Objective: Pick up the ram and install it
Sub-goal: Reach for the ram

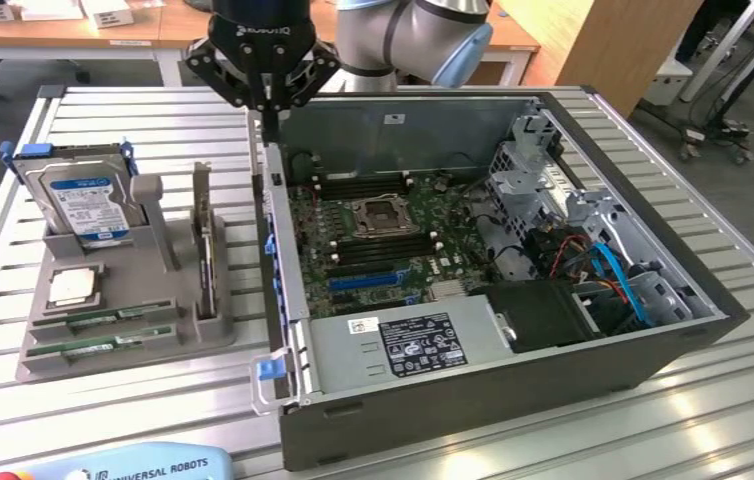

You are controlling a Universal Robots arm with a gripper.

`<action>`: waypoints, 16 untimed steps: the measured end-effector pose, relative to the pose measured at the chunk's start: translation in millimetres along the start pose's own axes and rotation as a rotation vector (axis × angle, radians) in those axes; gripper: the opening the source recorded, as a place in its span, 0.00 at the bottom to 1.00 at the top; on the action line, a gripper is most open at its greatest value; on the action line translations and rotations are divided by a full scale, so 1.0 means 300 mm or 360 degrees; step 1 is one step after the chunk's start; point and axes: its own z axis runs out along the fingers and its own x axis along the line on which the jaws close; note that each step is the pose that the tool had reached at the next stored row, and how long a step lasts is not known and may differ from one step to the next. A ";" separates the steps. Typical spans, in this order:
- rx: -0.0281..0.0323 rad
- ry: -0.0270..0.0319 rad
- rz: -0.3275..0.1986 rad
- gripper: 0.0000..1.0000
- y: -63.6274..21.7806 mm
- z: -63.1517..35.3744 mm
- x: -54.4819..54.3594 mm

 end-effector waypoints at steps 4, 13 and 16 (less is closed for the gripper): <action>-0.00001 0.00000 0.0000 0.10 -0.002 0.000 0.030; 0.00000 0.00001 0.0000 0.10 -0.007 0.002 0.092; -0.00001 0.00000 0.0000 0.10 -0.009 0.002 0.117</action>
